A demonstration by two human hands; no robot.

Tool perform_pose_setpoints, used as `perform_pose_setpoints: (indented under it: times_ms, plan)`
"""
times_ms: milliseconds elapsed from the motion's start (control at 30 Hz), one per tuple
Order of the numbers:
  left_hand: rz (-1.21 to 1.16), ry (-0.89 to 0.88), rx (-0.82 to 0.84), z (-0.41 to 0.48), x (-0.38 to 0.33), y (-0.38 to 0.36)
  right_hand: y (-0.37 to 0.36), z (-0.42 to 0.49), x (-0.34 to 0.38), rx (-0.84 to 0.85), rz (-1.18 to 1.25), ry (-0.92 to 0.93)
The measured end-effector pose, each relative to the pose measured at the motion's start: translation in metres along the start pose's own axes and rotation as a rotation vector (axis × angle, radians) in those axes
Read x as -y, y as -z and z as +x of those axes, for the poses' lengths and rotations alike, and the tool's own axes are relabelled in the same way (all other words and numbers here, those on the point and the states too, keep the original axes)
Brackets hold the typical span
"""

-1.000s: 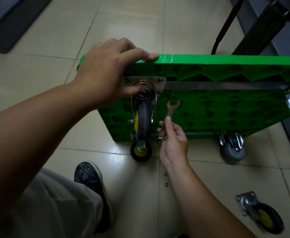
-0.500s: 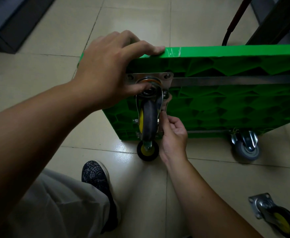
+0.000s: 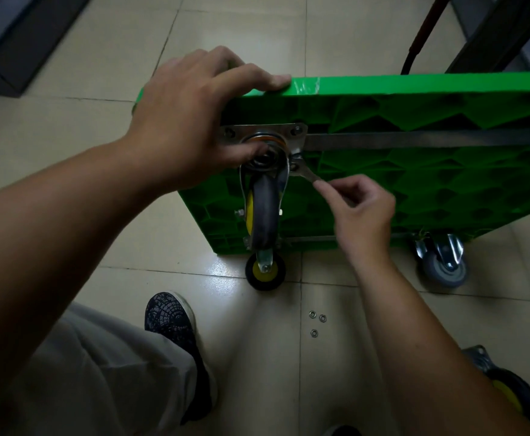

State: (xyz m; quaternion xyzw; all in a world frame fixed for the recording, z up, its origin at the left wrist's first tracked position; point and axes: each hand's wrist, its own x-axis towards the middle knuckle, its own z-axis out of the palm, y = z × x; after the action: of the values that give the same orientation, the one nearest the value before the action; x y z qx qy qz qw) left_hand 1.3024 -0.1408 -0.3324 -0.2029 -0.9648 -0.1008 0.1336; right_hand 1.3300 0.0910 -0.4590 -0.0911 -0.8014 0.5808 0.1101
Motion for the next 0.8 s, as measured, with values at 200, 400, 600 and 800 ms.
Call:
perform_pose_setpoints:
  times_ms: [200,400,600,800]
  plan:
    - [-0.009,-0.018,-0.002,-0.001,-0.002,0.002,0.031,0.015,0.066,-0.023,-0.791,0.377]
    - [-0.010,-0.039,0.004,-0.006,-0.001,0.004,0.048,0.023,0.046,0.046,-0.485,0.236]
    - [-0.012,-0.031,0.006,-0.004,-0.001,0.004,0.009,-0.028,-0.004,-0.023,0.514,-0.426]
    - [-0.002,-0.027,0.000,-0.004,-0.002,0.003,-0.032,-0.049,-0.006,-0.029,0.716,-0.530]
